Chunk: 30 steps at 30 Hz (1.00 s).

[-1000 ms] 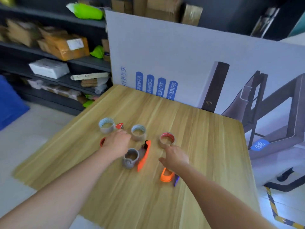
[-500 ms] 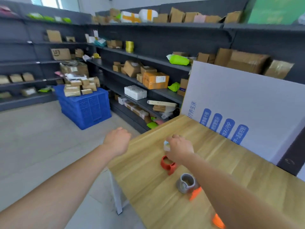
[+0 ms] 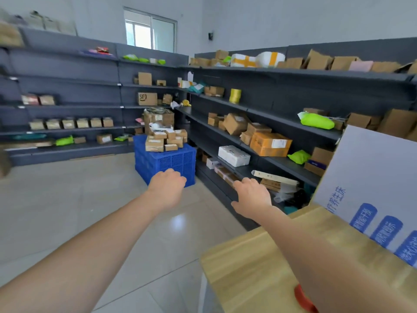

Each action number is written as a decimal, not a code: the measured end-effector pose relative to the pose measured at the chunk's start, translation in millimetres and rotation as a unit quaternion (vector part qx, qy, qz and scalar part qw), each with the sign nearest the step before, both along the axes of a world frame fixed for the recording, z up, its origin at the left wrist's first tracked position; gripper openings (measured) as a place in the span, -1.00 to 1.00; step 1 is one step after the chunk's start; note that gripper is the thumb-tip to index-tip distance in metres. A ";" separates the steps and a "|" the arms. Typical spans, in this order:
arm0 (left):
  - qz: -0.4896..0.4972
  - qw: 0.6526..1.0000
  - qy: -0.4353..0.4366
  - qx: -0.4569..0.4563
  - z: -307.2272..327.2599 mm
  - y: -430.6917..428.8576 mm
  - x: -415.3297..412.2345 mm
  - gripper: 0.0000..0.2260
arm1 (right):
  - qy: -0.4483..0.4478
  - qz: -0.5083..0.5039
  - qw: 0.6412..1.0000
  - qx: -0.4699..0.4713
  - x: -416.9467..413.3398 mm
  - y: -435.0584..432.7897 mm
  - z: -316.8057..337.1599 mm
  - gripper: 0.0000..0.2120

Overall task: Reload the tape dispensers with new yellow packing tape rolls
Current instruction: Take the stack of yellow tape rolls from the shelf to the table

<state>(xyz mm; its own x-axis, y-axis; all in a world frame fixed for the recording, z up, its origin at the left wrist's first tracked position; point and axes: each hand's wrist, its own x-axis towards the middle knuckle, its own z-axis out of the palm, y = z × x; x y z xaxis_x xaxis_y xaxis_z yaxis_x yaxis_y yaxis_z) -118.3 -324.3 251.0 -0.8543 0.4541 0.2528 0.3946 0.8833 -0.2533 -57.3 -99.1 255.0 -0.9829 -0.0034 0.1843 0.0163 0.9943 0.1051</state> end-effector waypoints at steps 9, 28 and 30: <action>0.018 1.000 0.004 0.019 17.8 -68.7 -118.9 -0.88 | 0.008 0.008 1.000 -0.007 -126.1 -69.2 17.9 -0.68; 0.005 0.998 0.013 0.057 47.9 -69.5 -429.7 -0.88 | 0.051 0.015 0.999 -0.001 -445.5 -59.3 40.3 -0.60; 0.004 0.998 0.004 0.064 48.5 -63.9 -460.4 -0.87 | 0.044 0.011 0.999 0.000 -473.4 -52.8 39.8 -0.63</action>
